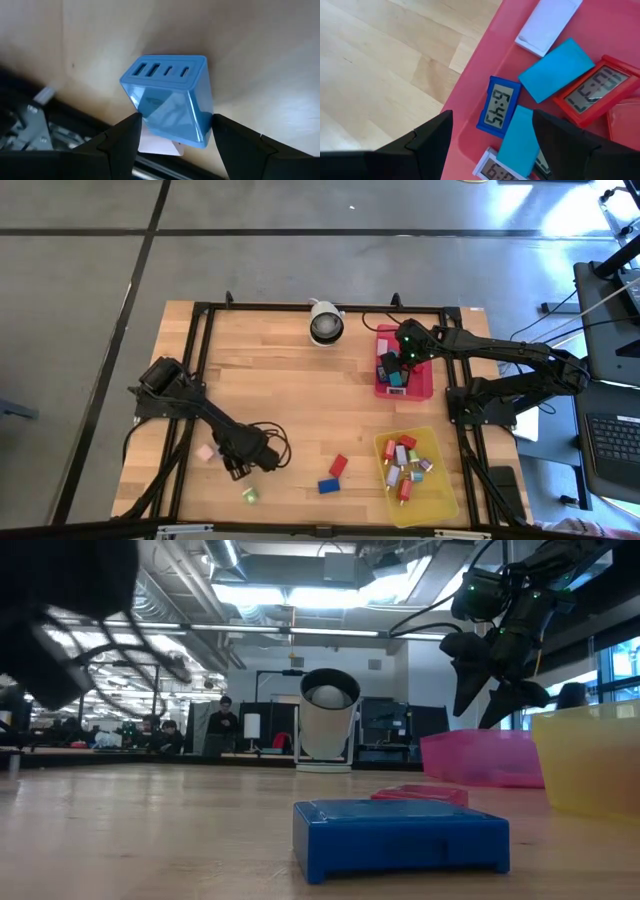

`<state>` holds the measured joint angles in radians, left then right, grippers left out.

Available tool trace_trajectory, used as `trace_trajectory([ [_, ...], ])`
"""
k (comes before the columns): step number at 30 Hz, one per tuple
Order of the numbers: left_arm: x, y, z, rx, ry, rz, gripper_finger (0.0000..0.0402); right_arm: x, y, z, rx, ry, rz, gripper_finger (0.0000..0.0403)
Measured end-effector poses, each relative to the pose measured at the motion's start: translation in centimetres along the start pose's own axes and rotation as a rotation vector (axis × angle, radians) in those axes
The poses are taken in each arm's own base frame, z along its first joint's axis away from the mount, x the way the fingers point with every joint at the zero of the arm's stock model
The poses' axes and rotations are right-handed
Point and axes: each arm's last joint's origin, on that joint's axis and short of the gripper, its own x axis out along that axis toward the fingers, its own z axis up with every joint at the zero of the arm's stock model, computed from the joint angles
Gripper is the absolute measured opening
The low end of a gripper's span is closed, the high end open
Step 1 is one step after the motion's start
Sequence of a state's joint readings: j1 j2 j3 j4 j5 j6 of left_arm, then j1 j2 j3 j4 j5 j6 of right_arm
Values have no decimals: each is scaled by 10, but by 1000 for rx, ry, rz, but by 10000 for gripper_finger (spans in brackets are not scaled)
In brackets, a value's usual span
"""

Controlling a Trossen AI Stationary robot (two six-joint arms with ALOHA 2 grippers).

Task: Pick & Place Office items
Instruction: Put the purple charger adapter into the yellow bin

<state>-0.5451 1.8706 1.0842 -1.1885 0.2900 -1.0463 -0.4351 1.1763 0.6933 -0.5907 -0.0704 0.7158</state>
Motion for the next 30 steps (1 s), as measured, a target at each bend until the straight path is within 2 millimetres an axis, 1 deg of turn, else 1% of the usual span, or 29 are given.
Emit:
trace_trajectory([
  [5, 9, 6, 0, -29, 40, 21, 240, 0, 0, 0, -17, -2, -2, 277],
  [10, 10, 7, 0, -26, 40, 24, 240, 0, 0, 0, -18, -2, -2, 277],
  [14, 11, 7, 3, -88, 41, 27, 242, 0, 0, 0, -25, -1, -2, 277],
  [17, 10, 10, 5, -153, 81, 15, 249, 0, 0, 0, -27, -1, -2, 277],
  [21, 9, 11, 7, -182, 99, -4, 267, 0, 0, 0, -28, -2, -2, 277],
  [23, 9, 10, 10, -167, 93, -21, 276, 0, 0, 0, -30, -1, -2, 277],
  [26, 8, 6, 14, -94, 54, -74, 281, 0, 0, 0, -41, 0, 0, 277],
  [30, 6, -2, 19, -46, 32, -175, 269, 0, 0, 0, -44, 1, 1, 277],
])
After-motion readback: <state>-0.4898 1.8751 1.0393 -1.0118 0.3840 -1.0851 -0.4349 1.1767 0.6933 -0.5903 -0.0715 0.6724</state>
